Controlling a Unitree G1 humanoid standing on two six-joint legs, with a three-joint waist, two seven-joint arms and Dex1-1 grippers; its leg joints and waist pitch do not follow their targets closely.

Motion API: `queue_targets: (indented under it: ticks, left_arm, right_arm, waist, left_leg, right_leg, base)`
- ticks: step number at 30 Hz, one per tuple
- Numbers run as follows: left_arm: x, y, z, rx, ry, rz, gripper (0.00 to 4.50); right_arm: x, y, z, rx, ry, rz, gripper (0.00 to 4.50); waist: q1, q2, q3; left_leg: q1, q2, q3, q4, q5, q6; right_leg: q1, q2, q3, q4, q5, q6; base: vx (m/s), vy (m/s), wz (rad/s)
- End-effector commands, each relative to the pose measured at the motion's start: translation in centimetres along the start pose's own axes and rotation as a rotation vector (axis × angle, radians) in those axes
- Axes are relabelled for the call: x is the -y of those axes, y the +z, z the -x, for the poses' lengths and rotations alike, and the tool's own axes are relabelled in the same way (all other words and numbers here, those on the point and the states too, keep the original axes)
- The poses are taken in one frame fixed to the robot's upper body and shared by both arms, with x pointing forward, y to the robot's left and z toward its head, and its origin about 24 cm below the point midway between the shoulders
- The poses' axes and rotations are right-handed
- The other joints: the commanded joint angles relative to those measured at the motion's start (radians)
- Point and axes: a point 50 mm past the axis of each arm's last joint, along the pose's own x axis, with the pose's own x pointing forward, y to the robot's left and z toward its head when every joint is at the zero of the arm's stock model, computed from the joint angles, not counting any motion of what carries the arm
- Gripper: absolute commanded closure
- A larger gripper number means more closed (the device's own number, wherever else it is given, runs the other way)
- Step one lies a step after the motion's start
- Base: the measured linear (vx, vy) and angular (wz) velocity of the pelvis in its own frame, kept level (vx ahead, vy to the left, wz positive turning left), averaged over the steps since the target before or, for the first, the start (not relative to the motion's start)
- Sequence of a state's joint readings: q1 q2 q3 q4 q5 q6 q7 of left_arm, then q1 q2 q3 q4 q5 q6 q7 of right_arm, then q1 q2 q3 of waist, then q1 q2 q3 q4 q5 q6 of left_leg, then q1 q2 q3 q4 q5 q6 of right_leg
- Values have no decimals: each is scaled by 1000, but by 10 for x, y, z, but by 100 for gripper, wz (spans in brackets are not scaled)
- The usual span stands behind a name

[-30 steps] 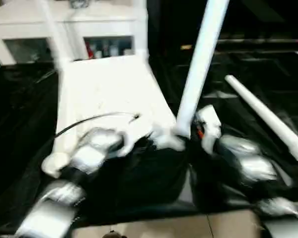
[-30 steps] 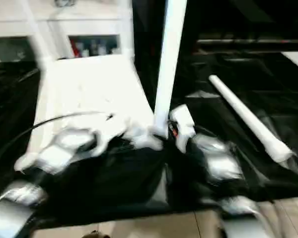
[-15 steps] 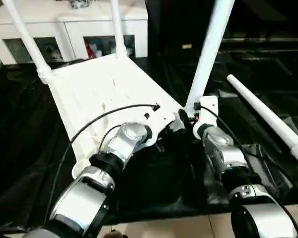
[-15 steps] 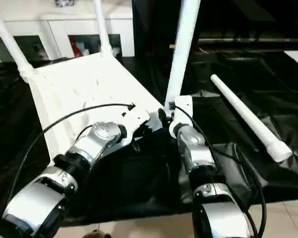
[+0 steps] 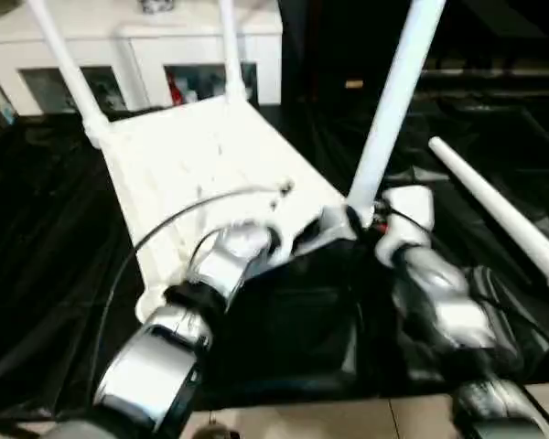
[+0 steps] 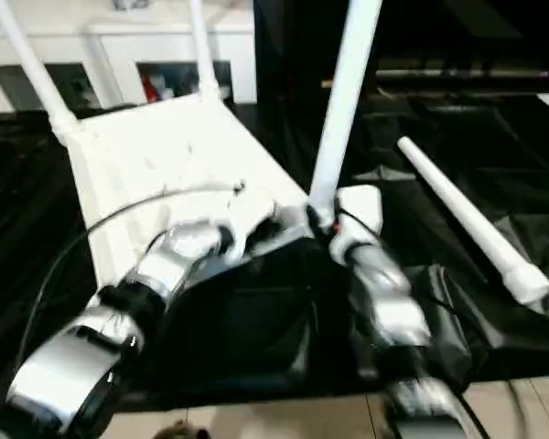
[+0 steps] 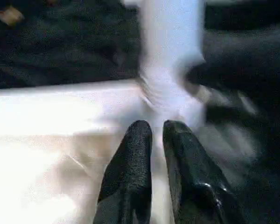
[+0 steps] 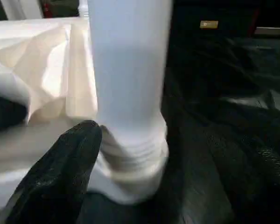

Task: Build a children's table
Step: Rotate leg to tighten, then rotate table base

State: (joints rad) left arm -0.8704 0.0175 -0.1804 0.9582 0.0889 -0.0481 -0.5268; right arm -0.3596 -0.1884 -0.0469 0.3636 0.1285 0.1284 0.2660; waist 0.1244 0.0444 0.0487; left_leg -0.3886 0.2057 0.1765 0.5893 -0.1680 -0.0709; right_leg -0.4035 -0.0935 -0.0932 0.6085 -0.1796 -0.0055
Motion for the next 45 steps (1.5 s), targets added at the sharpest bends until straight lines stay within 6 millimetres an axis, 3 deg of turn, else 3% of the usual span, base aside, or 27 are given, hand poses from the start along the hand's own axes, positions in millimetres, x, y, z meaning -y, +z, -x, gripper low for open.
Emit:
queue_targets:
  ticks: [1, 3, 4, 5, 7, 8, 9, 10, 11, 12, 14, 15, 16, 17, 18, 19, 21, 22, 24, 27, 28, 33, 38, 43, 45]
  left_arm:
    - [-8, 7, 1, 31, 48, 12, 345]
    - [-12, 7, 3, 31, 64, 18, 328]
    - [-19, 7, 7, 31, 95, 11, 321]
    - [-23, 7, 9, 29, 112, 8, 315]
    - [-55, 4, 32, 14, 277, 1, 300]
    - [-55, 4, 32, 14, 277, 1, 289]
    - [-84, 0, 57, 1, 468, 1, 282]
    - [-99, -3, 73, -6, 564, -12, 278]
    - [-100, -3, 74, -6, 569, -14, 269]
    - [-118, -7, 99, -22, 693, -48, 257]
    - [-123, -8, 106, -28, 728, -59, 245]
    - [-136, -12, 131, -55, 838, -105, 245]
    - [-152, -18, 168, -106, 988, -176, 245]
    - [-157, -21, 184, -138, 1046, -199, 245]
    - [-158, -22, 187, -144, 1055, -202, 245]
    - [-160, -26, 197, -176, 1081, -206, 245]
    - [-161, -35, 207, -233, 1100, -208, 245]
    - [-160, -55, 222, -363, 1097, -207, 245]
    - [-157, -67, 229, -425, 1104, -204, 245]
    - [-145, -85, 234, -494, 1060, -145, 245]
    - [-137, -94, 231, -524, 995, -96, 245]
    - [-115, -112, 222, -591, 823, 0, 245]
    - [-108, -112, 217, -581, 739, 20, 245]
    - [-65, -103, 196, -528, 341, 136, 245]
    - [-56, -103, 194, -533, 272, 167, 245]
  right_arm:
    - [0, 5, 3, 6, 27, -7, 58]
    - [0, 4, 5, -1, 39, -5, 58]
    - [-1, 3, 6, -16, 57, 2, 58]
    - [-1, 2, 7, -20, 65, 4, 58]
    - [-5, 1, 10, -52, 138, 27, 58]
    - [-5, 1, 10, -52, 138, 27, 58]
    - [-9, -2, 13, -86, 191, 39, 58]
    - [-10, -6, 14, -120, 217, 52, 58]
    - [-10, -6, 14, -122, 218, 53, 58]
    - [-11, -12, 15, -163, 236, 75, 58]
    - [-11, -13, 15, -172, 238, 79, 58]
    - [-12, -17, 13, -192, 236, 89, 58]
    - [-14, -21, 10, -215, 230, 88, 58]
    - [-15, -23, 7, -226, 232, 91, 58]
    - [-15, -23, 7, -228, 232, 92, 58]
    - [-17, -24, 5, -235, 235, 97, 58]
    - [-20, -25, 2, -244, 237, 100, 58]
    - [-26, -27, -6, -257, 234, 114, 58]
    - [-30, -27, -12, -268, 233, 120, 58]
    - [-39, -27, -23, -270, 246, 133, 58]
    - [-41, -27, -26, -269, 246, 135, 58]
    - [-44, -22, -36, -252, 226, 132, 58]
    - [-43, -19, -43, -240, 210, 132, 58]
    - [-50, -17, -49, -226, 229, 128, 58]
    - [-51, -16, -49, -220, 232, 126, 58]
  waist:
    - [-2, -8, -73]
    - [-9, -9, -72]
    - [-11, -2, -72]
    - [-13, -5, -71]
    - [-19, 0, -72]
    - [-21, 0, -72]
    - [-27, -1, -73]
    - [-34, -4, -71]
    - [-35, 0, -71]
    - [-34, 6, -71]
    - [-36, 5, -68]
    - [-30, 2, -71]
    - [-32, -2, -70]
    - [-38, 2, -68]
    - [-35, 7, -70]
    - [-36, 4, -66]
    - [-28, 6, -67]
    - [-23, 11, -67]
    - [-27, 10, -63]
    - [-24, 16, -64]
    - [-28, 13, -62]
    - [-27, 15, -64]
    - [-33, 15, -64]
    - [-34, 24, -66]
    - [-34, 23, -63]
  left_leg:
    - [11, 17, -8, -63, -185, 61]
    - [10, 14, -8, -62, -186, 62]
    - [10, 14, -8, -61, -187, 64]
    - [10, 14, -8, -62, -191, 65]
    - [9, 14, -10, -61, -194, 65]
    - [7, 15, -12, -62, -192, 65]
    - [7, 15, -13, -62, -190, 63]
    - [6, 14, -13, -63, -193, 63]
    - [8, 15, -15, -63, -195, 60]
    - [15, 18, -14, -62, -201, 51]
    - [14, 18, -13, -65, -209, 43]
    - [18, 23, -15, -65, -211, 33]
    - [15, 25, -15, -67, -207, 29]
    - [11, 24, -15, -70, -205, 26]
    - [18, 25, -15, -68, -211, 20]
    - [18, 22, -12, -69, -224, 15]
    - [27, 25, -12, -69, -246, 1]
    - [26, 26, -13, -71, -255, -7]
    - [23, 22, -14, -76, -284, -19]
    - [26, 23, -15, -76, -306, -35]
    - [21, 21, -16, -78, -311, -36]
    - [24, 24, -17, -78, -322, -36]
    - [23, 23, -16, -78, -329, -32]
    - [23, 26, -15, -77, -305, -30]
    - [25, 24, -11, -76, -313, -26]
  right_leg:
    - [60, -56, 44, -77, -159, -170]
    - [61, -55, 43, -80, -166, -173]
    - [60, -54, 43, -80, -170, -174]
    - [61, -52, 42, -83, -172, -172]
    - [63, -49, 41, -77, -151, -176]
    - [66, -50, 41, -75, -143, -176]
    - [67, -48, 39, -71, -135, -181]
    - [66, -47, 38, -74, -147, -177]
    - [65, -47, 38, -73, -158, -176]
    - [58, -47, 40, -75, -175, -178]
    - [54, -45, 41, -76, -193, -175]
    - [52, -49, 42, -68, -190, -179]
    - [51, -49, 43, -66, -180, -180]
    - [51, -46, 42, -65, -176, -174]
    - [46, -47, 43, -64, -173, -176]
    - [44, -45, 45, -68, -185, -175]
    - [37, -47, 47, -66, -188, -184]
    - [37, -49, 47, -65, -193, -185]
    - [38, -49, 47, -68, -226, -176]
    - [35, -54, 49, -68, -226, -178]
    - [39, -53, 48, -70, -232, -178]
    - [37, -57, 50, -69, -219, -194]
    - [39, -55, 49, -68, -208, -208]
    - [41, -55, 49, -60, -167, -232]
    - [37, -50, 50, -61, -166, -239]
  base:
    - [0, 0, 0]
    - [0, 0, 0]
    - [0, 0, 0]
    - [0, 0, 0]
    - [0, 0, 0]
    - [0, 0, 0]
    - [0, 0, 0]
    - [0, 0, 0]
    - [0, 0, 0]
    - [0, 0, 0]
    - [0, 0, 0]
    - [0, 0, 0]
    - [0, 0, 0]
    - [0, 0, 0]
    - [0, 0, 0]
    - [0, 0, 0]
    - [0, 0, 0]
    - [0, 0, 0]
    - [0, 0, 0]
    - [0, 0, 0]
    - [0, 0, 0]
    - [0, 0, 0]
    - [0, 0, 0]
    - [0, 0, 0]
    - [0, 0, 0]
